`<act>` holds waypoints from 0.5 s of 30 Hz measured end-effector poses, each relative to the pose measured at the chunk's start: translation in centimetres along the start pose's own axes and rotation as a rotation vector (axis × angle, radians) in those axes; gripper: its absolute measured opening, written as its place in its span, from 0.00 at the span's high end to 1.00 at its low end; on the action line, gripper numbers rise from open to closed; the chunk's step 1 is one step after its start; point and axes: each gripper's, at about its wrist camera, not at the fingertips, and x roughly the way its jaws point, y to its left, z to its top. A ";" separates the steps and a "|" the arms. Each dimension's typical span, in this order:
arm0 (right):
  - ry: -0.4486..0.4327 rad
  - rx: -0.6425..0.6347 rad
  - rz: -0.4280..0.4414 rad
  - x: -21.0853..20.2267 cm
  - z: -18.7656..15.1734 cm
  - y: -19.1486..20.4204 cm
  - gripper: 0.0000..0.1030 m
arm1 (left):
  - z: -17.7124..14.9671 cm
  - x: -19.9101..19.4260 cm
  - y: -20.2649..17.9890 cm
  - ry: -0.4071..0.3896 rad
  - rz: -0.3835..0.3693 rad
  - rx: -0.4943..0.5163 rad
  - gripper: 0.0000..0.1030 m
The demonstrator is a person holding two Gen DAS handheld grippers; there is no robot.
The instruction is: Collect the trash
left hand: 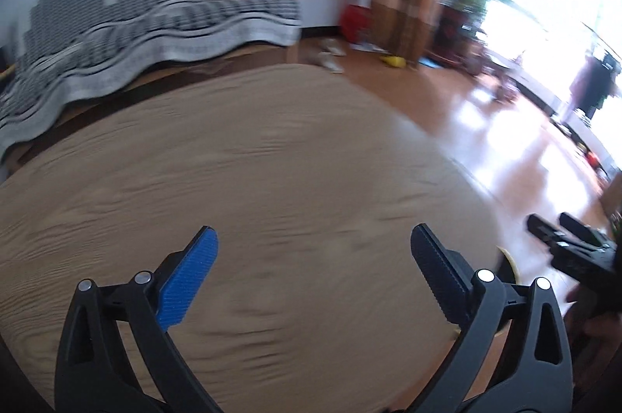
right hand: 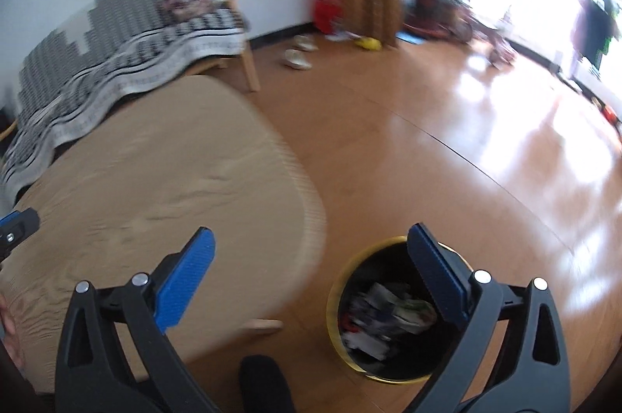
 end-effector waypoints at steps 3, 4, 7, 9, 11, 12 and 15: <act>-0.016 -0.083 0.064 -0.9 0.8 5.6 0.07 | -0.2 -2.5 6.4 -0.018 0.068 -0.101 0.06; -0.021 -0.113 0.091 -1.2 0.9 7.8 0.07 | -0.5 -3.4 8.2 -0.024 0.094 -0.127 0.06; -0.014 -0.187 0.167 -1.9 1.0 13.7 0.07 | -1.8 -6.0 13.7 -0.034 0.174 -0.193 0.06; -0.003 -0.230 0.219 -2.3 0.8 17.4 0.07 | -2.7 -7.5 16.6 -0.037 0.234 -0.214 0.06; 0.014 -0.286 0.275 -2.8 0.4 21.8 0.07 | -4.2 -9.2 19.8 -0.043 0.303 -0.228 0.06; 0.015 -0.306 0.294 -3.2 0.1 23.4 0.07 | -4.8 -9.8 20.9 -0.045 0.328 -0.234 0.06; 0.006 -0.381 0.359 -4.6 -0.6 29.5 0.07 | -7.0 -12.0 25.4 -0.052 0.411 -0.290 0.06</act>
